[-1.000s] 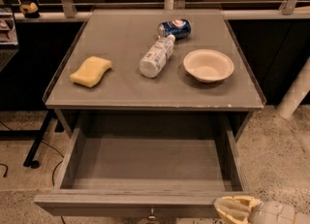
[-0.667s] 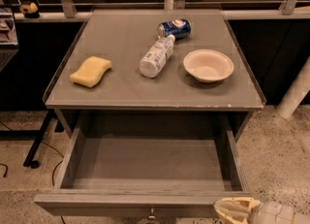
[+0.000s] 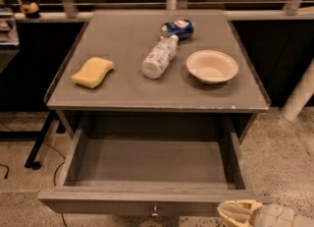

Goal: Close top drawer

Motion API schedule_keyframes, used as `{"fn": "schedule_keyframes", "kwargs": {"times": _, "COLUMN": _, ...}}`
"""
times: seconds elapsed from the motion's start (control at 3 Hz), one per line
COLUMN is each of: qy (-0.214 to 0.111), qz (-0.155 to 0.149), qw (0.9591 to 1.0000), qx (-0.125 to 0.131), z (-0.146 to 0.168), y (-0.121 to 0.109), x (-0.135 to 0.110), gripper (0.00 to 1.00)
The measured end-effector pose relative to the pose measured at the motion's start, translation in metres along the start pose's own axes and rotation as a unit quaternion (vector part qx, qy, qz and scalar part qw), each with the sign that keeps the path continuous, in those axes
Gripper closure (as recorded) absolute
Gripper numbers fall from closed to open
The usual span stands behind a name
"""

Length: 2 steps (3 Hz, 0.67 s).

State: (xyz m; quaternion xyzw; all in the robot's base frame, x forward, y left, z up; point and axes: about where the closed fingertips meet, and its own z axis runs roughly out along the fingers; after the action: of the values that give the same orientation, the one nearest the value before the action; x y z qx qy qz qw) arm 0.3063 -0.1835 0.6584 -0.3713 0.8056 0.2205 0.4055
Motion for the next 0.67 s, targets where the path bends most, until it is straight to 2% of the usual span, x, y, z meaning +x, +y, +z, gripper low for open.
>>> {"fn": "schedule_keyframes", "kwargs": {"times": 0.33, "qy": 0.017, "qz": 0.012, "qw": 0.9998, "qx": 0.006, "z": 0.018, "y": -0.017, "x": 0.016, "gripper": 1.0}}
{"fn": "schedule_keyframes", "kwargs": {"times": 0.67, "qy": 0.03, "qz": 0.012, "qw": 0.9993, "qx": 0.02, "z": 0.038, "y": -0.042, "x": 0.022, "gripper": 1.0}}
